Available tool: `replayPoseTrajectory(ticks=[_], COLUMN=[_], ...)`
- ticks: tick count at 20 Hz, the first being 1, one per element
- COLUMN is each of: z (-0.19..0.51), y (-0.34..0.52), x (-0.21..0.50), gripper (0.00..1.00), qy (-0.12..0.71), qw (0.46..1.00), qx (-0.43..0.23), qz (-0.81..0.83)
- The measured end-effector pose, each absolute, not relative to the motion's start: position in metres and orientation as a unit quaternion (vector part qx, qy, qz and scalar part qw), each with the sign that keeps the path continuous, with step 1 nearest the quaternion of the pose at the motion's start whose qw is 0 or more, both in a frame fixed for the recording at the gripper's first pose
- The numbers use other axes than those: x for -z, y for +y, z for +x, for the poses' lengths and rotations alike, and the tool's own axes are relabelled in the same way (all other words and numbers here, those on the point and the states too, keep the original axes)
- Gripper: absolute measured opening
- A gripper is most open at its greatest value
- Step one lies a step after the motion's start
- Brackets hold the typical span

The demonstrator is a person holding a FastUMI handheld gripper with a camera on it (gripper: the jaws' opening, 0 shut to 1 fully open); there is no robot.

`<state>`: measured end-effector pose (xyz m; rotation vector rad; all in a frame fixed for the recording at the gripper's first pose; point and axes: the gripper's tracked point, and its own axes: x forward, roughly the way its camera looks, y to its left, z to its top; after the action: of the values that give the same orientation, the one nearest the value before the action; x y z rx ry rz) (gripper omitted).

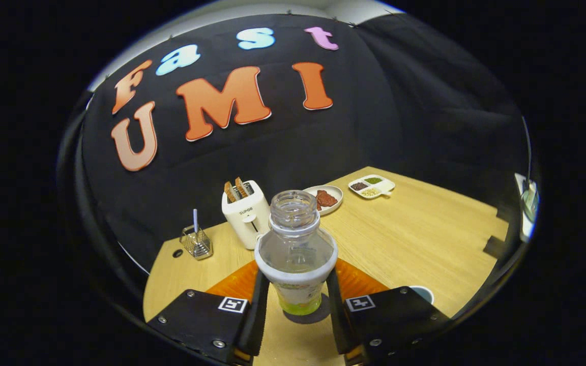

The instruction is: Take the bottle from table, then pour the juice into the cup, finally place the bottle on the coaster

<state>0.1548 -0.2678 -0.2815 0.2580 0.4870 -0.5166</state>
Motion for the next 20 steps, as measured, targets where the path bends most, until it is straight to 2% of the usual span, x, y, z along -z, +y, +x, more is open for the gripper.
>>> replayPoseTrajectory(ticks=[7, 20], z=[0.171, 0.167], y=[-0.25, -0.246], x=[0.323, 0.348], gripper=[0.56, 0.58], qy=[0.285, 0.316], qw=[0.927, 0.915], qx=[0.236, 0.24], qz=[0.064, 0.071])
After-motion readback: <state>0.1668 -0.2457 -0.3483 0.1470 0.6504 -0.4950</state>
